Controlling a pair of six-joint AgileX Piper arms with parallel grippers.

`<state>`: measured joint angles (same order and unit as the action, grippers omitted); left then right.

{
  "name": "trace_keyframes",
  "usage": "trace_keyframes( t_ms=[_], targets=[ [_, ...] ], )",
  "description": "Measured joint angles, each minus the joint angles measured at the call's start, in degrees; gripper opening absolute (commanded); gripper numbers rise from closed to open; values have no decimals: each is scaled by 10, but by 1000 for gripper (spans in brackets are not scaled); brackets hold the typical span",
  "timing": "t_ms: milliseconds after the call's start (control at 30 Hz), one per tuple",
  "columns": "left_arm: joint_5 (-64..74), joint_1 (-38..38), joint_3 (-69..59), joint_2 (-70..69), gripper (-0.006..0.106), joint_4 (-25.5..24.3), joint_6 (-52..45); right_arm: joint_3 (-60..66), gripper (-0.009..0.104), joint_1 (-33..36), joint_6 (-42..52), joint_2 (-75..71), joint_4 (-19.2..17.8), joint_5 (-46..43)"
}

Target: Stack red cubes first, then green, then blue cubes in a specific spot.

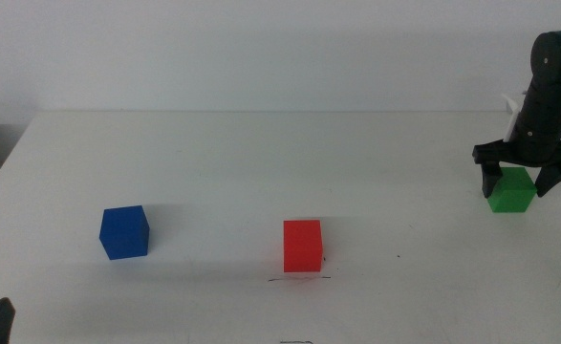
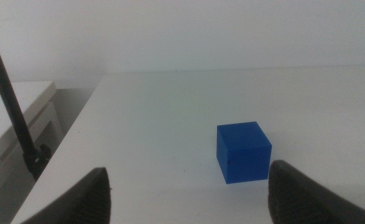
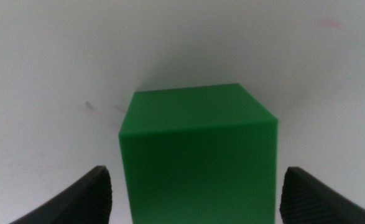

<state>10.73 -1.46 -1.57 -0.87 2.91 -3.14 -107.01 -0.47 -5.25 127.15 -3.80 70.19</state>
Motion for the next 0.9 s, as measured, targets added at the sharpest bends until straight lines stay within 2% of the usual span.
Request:
trace_keyframes(
  t_ms=[200,533,633,667,733,900],
  targets=[
    [0,0,0,0,84,0,0,0,70,0,2,9,0,-3],
    [0,0,0,0,84,0,0,0,46,0,2,17,-1,-29],
    [0,0,0,0,84,0,0,0,34,0,2,17,-1,-33],
    [0,0,0,0,84,0,0,0,16,0,2,17,-2,-33],
    [0,0,0,0,84,0,0,0,0,0,2,17,-6,-32],
    [0,0,0,0,84,0,0,0,-1,0,0,7,-16,-22]
  ],
)
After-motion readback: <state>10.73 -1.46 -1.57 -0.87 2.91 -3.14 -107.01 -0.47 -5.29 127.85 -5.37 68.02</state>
